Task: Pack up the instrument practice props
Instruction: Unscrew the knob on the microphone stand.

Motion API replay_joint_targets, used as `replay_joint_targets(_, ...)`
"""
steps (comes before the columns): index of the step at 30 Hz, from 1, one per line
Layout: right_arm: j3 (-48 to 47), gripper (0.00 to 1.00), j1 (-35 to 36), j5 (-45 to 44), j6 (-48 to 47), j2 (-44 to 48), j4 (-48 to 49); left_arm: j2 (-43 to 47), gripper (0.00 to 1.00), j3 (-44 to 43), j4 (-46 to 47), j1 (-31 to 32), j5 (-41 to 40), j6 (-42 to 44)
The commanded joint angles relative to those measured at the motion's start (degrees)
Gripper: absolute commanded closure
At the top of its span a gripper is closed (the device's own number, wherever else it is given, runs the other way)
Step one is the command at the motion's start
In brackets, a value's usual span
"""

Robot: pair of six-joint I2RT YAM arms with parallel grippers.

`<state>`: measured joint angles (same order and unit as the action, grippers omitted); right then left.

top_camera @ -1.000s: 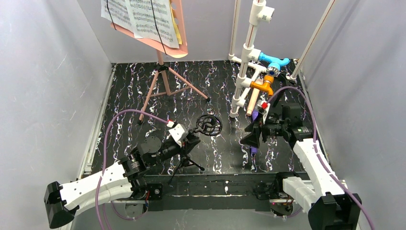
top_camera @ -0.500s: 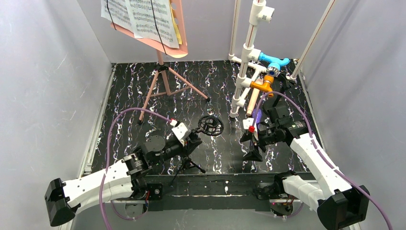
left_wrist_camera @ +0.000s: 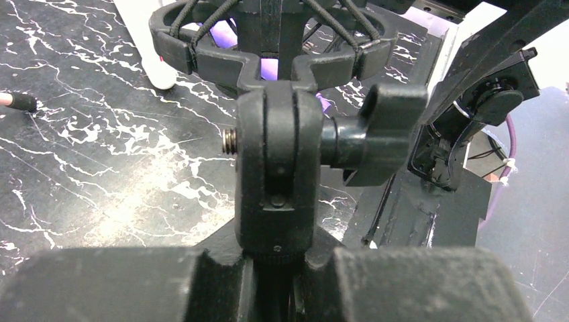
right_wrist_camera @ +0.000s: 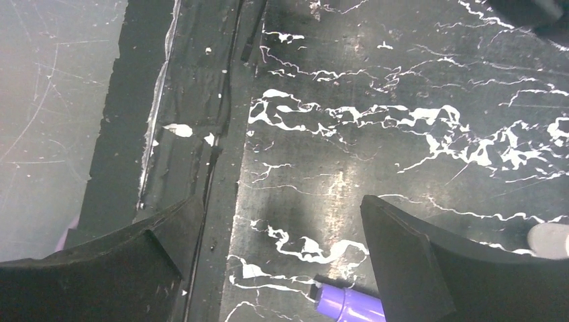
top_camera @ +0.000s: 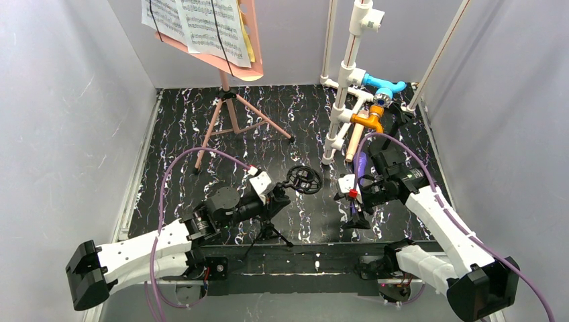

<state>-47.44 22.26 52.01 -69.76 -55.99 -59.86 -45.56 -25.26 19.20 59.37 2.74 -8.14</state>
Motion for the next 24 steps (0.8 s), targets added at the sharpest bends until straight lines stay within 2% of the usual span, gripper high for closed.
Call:
replay_joint_targets(1, -2.8, 0.02, 1.2, 1.4, 0.4, 0.5, 3.3, -0.3, 1.0, -4.0, 6.7, -0.1, 1.7, -0.5)
replay_joint_targets(8, -0.4, 0.02, 2.5, 3.7, 3.7, 1.8, 7.5, -0.7, 1.0, -4.2, 8.4, -0.1, 1.9, -0.4)
replay_joint_targets(14, 2.2, 0.02, 4.5, 2.3, 18.0, 2.9, 20.4, -0.1, 1.0, -3.8, 9.6, -0.1, 1.0, -1.4)
replay_joint_targets(20, 5.3, 0.02, 8.4, -1.6, 28.0, 4.0, 32.4, 0.2, 1.0, -3.5, 11.4, -0.1, 0.8, -2.9)
replay_joint_targets(24, 10.0, 0.02, 12.7, -3.1, 37.3, 6.9, 45.7, 1.0, 1.0, -3.3, 12.8, -0.2, 0.6, -4.1)
